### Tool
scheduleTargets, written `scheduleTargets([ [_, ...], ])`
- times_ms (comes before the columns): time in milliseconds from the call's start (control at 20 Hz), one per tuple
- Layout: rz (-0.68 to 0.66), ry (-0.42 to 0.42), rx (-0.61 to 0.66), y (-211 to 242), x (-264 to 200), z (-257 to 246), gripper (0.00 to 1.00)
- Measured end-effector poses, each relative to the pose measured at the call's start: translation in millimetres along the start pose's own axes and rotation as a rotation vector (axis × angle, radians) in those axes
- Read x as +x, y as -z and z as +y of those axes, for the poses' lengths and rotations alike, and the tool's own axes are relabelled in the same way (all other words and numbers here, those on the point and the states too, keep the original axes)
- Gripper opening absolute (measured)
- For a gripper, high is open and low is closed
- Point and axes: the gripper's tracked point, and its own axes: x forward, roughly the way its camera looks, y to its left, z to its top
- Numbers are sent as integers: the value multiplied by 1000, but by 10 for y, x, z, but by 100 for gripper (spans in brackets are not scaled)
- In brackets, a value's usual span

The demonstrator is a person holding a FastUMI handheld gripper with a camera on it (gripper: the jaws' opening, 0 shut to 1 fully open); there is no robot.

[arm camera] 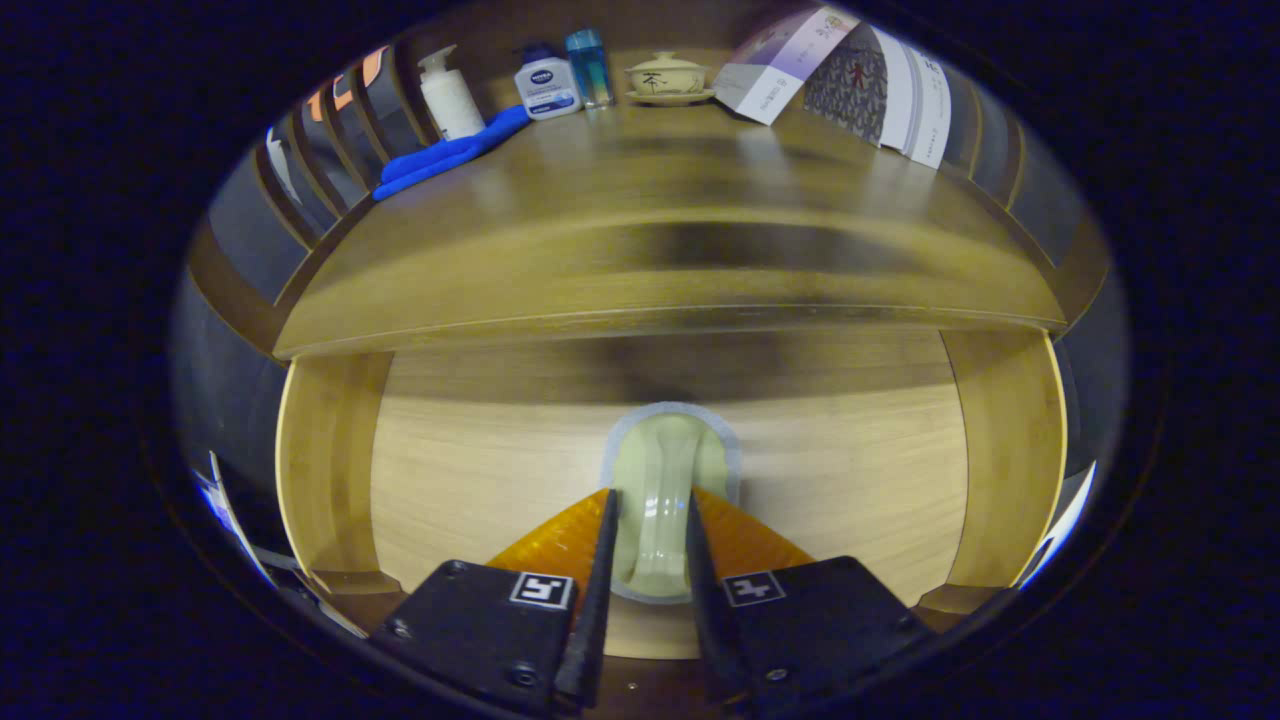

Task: Pull open the drawer, take out the items inside it, and place them on the countertop above the cabinet.

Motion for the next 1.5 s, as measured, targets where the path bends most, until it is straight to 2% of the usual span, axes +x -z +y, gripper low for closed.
scheduleTargets([
  [50, 0, 6, 4, 1, 0, -5, 36],
  [100, 4, -3, -5, 15, -5, 15, 24],
  [550, -50, -58, -47, 101, -376, 64, 22],
  [900, -148, -111, -48, 24, -933, -19, 22],
  [1200, -259, -151, -46, -376, -1370, 36, 22],
  [1500, -276, -132, -21, -872, -1215, 63, 22],
])
